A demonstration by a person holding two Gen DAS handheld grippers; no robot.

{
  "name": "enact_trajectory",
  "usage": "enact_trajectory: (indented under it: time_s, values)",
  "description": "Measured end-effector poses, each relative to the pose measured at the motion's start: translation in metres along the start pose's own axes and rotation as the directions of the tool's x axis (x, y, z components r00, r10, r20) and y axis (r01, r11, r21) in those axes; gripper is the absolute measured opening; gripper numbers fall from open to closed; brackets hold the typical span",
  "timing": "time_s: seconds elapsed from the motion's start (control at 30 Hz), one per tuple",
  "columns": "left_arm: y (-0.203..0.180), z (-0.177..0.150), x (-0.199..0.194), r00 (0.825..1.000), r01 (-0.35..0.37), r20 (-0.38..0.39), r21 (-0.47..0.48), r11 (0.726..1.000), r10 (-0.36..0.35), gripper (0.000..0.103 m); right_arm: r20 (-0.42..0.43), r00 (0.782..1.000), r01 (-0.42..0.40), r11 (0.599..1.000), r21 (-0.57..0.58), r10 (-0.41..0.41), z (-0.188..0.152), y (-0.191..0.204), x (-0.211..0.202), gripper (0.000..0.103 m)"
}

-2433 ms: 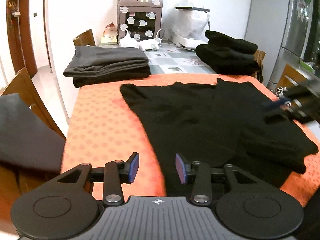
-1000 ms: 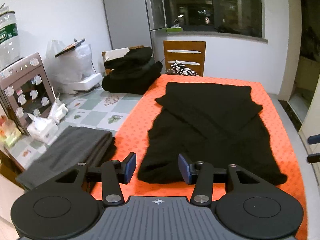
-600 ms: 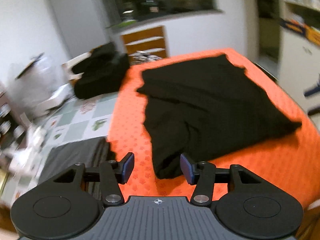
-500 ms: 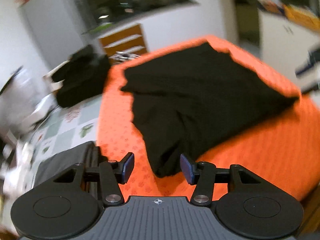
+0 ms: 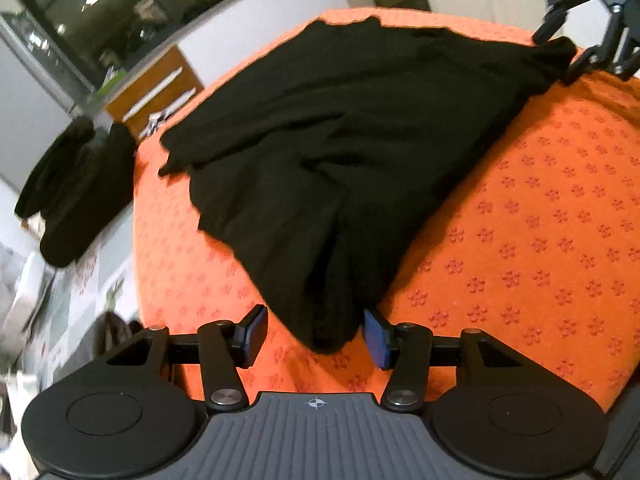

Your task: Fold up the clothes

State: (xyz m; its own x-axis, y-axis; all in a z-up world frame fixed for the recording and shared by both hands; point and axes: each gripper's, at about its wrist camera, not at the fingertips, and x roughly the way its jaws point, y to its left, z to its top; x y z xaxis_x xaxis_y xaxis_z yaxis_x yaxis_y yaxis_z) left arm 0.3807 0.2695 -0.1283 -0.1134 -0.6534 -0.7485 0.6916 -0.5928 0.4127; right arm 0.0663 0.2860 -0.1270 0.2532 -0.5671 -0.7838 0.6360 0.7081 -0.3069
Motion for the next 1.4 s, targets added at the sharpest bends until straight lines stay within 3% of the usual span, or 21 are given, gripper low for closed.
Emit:
enact_trajectory:
  time_s: [0.07,0.1,0.13,0.17,0.2,0.43,0.63,0.77,0.97,1.2,1.4]
  values:
    - [0.002,0.000,0.003,1.000,0.012,0.015,0.017,1.000,-0.013,0.058,-0.004,1.000,-0.013,1.000,-0.014,0.013,0.002,-0.001,0.005,0.044]
    - [0.001,0.000,0.003,1.000,0.005,0.020,0.044,0.999,-0.006,0.042,-0.006,1.000,-0.021,1.000,-0.016,0.021,0.004,-0.002,0.007,0.028]
    - [0.000,0.001,0.003,1.000,-0.002,0.026,0.068,0.998,0.000,0.027,-0.005,1.000,-0.025,1.000,-0.016,0.025,0.007,-0.003,0.007,0.019]
    - [0.000,0.002,0.002,0.999,-0.005,0.034,0.080,0.997,0.002,0.018,0.000,1.000,-0.025,1.000,-0.011,0.025,0.009,-0.004,0.006,0.016]
    - [0.001,0.004,-0.003,0.999,-0.014,0.053,0.079,0.997,0.010,0.017,0.007,1.000,-0.024,1.000,-0.006,0.024,0.012,-0.005,0.003,0.014]
    - [0.017,0.016,-0.054,0.974,-0.100,0.208,0.039,0.994,0.090,0.014,0.070,0.997,0.035,0.998,0.042,-0.038,0.031,-0.020,-0.045,0.012]
    - [0.025,0.025,-0.103,0.954,-0.126,0.275,0.009,0.992,0.118,0.014,0.092,0.995,0.040,0.994,0.102,-0.049,0.037,-0.019,-0.089,0.012]
    - [0.014,0.016,-0.130,0.959,-0.100,0.268,0.003,0.995,0.095,0.014,0.079,0.997,0.013,0.990,0.139,-0.024,0.033,-0.007,-0.117,0.012]
    - [-0.011,-0.009,-0.164,0.973,-0.037,0.223,-0.078,0.996,0.054,0.014,0.058,0.998,-0.033,0.980,0.196,0.022,0.026,0.013,-0.158,0.012]
    - [-0.027,-0.024,-0.176,0.989,0.037,0.148,-0.215,0.976,-0.005,0.015,-0.004,0.991,-0.126,0.936,0.330,0.135,-0.005,0.052,-0.178,0.012]
    - [0.000,-0.003,-0.158,0.991,0.065,0.129,-0.279,0.958,-0.029,0.015,-0.002,0.990,-0.128,0.903,0.411,0.142,0.005,0.031,-0.168,0.012]
